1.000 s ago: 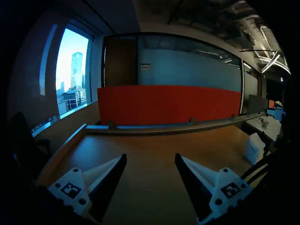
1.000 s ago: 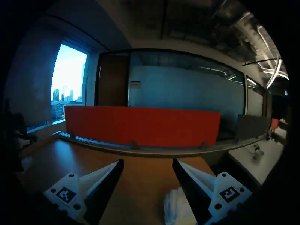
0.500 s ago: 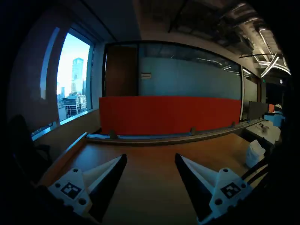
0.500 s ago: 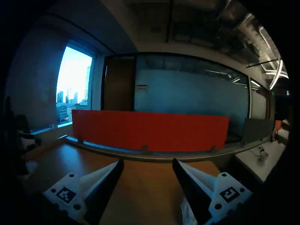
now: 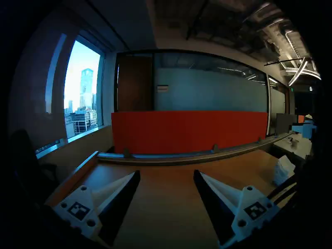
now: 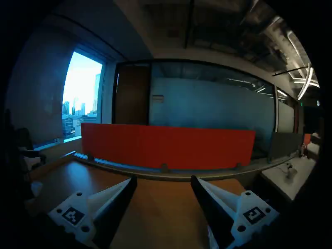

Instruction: Fold towel

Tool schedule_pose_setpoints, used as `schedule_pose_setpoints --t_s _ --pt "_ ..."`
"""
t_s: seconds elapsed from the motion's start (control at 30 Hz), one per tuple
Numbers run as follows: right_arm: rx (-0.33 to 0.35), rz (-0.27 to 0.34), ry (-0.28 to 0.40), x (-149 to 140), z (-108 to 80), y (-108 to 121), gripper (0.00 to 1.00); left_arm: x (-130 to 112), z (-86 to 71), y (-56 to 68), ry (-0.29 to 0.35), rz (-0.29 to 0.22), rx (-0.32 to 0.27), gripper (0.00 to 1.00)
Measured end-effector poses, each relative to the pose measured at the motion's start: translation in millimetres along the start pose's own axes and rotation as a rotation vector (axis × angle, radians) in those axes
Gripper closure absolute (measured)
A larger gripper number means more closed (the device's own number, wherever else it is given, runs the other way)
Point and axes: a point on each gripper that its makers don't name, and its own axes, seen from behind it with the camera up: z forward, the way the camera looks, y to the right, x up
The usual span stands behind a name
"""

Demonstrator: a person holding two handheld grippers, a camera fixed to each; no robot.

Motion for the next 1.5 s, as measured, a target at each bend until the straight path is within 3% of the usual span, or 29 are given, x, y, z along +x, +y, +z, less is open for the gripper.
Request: schedule_pose_setpoints --t_s 0.5,0.77,1.13,1.5 --pt "0.015 -0.013 -0.021 -4 4.3 -32 0.00 -14 3.3 -3.4 0.041 0.028 0.007 0.05" --pt "0.019 0.028 -0.033 -12 7.9 -45 0.00 -29 2.5 -12.6 0.069 0.063 0.030 0.05" --pt "0.013 0.026 0.024 -12 9.2 -58 0.00 -82 4.7 -19.7 0.086 0.030 0.047 0.05" --pt "0.014 -0.013 0.049 -41 11.9 -65 0.00 -130 13.3 -18.2 0.109 0.015 0.046 0.05"
